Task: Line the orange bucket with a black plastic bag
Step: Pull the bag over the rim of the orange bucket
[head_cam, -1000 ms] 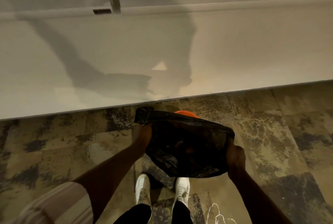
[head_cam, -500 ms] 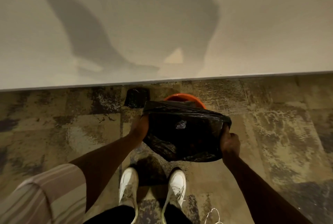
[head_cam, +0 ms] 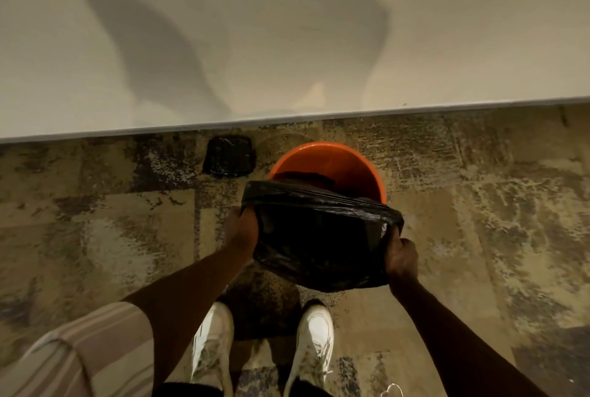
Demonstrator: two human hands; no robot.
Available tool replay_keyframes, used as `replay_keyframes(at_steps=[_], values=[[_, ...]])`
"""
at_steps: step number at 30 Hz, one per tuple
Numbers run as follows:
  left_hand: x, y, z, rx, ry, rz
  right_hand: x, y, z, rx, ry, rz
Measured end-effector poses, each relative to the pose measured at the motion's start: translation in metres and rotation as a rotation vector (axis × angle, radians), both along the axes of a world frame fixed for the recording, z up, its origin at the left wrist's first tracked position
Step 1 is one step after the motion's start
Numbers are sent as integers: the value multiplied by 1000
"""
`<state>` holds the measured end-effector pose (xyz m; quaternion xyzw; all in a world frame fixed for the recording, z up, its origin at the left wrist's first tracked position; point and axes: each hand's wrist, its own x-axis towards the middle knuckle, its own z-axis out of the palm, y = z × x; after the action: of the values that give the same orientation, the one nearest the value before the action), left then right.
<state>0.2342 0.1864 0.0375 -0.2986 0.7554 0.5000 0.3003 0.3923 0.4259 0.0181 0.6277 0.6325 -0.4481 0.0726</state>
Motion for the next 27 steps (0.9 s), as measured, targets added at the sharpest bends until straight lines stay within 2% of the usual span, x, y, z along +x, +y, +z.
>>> replay_keyframes(at_steps=[2,4,8,12,15,19,22,27], values=[[-2,3,-6,-7,13,62,2,1,-8,-106,100,-8],[-9,4,-15,-14,26,122,3,3,-5,-225,154,98],[-31,7,-29,43,17,179,6,14,-1,-322,225,259],[-47,6,-57,91,45,174,-2,24,-1,-119,260,162],[-46,16,-40,70,72,165,-9,21,-6,15,354,102],[-40,19,-42,10,119,184,-15,11,-11,221,205,112],[-36,15,-49,-46,92,116,-5,4,-32,313,54,145],[-27,7,-47,-136,155,-74,7,-2,-52,312,-82,120]])
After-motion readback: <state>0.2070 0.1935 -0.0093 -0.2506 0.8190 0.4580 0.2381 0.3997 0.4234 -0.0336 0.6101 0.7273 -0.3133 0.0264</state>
